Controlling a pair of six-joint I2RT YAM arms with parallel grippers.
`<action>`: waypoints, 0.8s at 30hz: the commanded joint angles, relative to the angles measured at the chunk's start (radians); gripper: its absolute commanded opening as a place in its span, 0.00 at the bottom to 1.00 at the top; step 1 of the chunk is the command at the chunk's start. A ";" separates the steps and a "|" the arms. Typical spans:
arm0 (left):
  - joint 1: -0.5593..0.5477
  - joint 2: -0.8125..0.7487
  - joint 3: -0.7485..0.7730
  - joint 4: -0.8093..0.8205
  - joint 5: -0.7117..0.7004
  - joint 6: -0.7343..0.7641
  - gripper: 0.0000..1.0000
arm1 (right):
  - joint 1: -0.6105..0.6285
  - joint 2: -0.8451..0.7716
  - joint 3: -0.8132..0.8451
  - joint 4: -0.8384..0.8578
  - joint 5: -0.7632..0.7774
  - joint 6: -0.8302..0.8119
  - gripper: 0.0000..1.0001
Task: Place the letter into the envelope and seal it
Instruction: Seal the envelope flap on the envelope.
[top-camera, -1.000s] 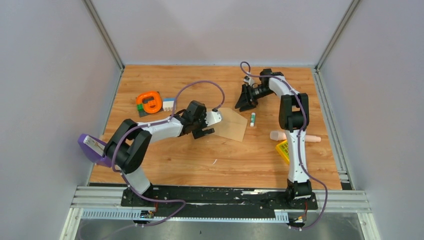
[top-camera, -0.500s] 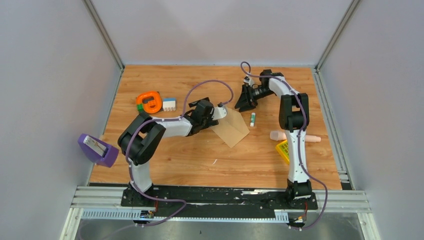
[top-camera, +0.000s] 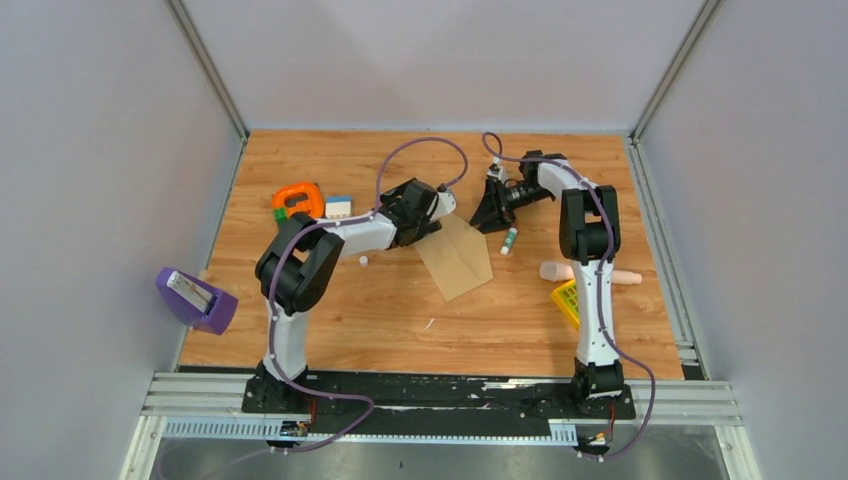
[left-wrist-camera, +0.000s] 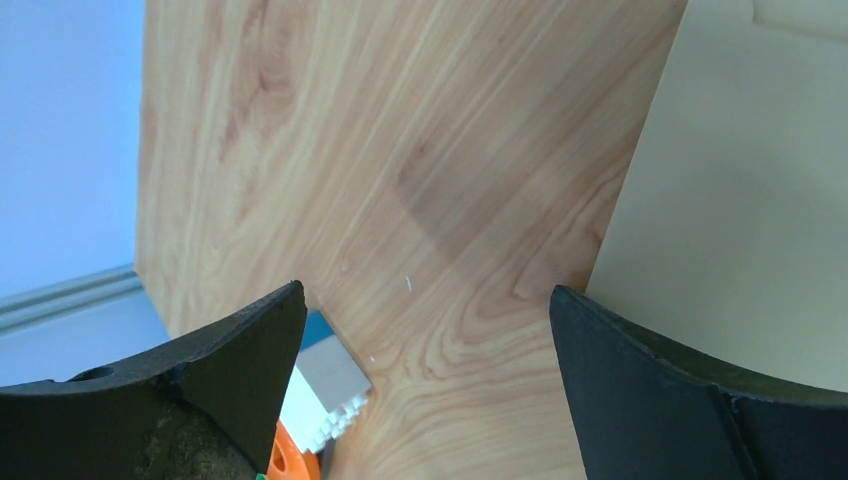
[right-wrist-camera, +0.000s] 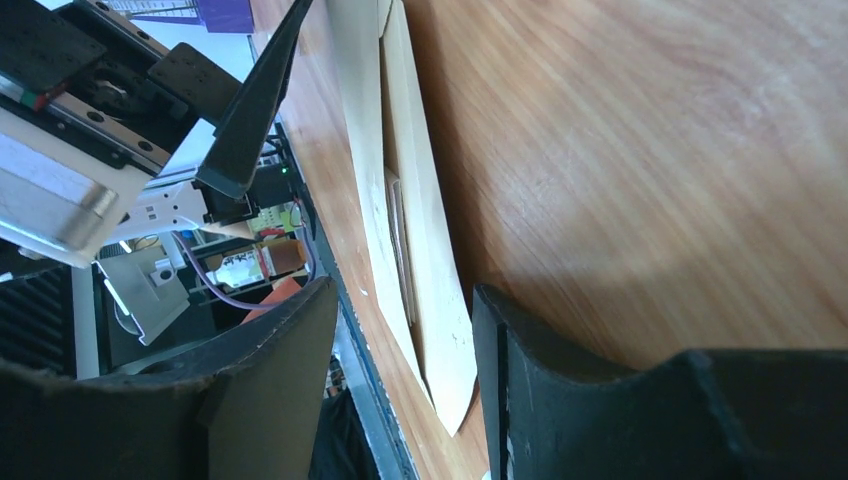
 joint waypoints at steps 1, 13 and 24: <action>0.024 -0.104 0.037 -0.205 0.111 -0.117 1.00 | -0.001 -0.077 -0.014 0.003 -0.038 -0.021 0.53; 0.042 -0.068 0.149 -0.431 0.390 -0.327 1.00 | -0.002 -0.080 0.004 0.001 -0.061 -0.013 0.53; 0.034 0.075 0.213 -0.456 0.286 -0.353 1.00 | -0.002 -0.089 -0.004 -0.013 -0.079 -0.027 0.53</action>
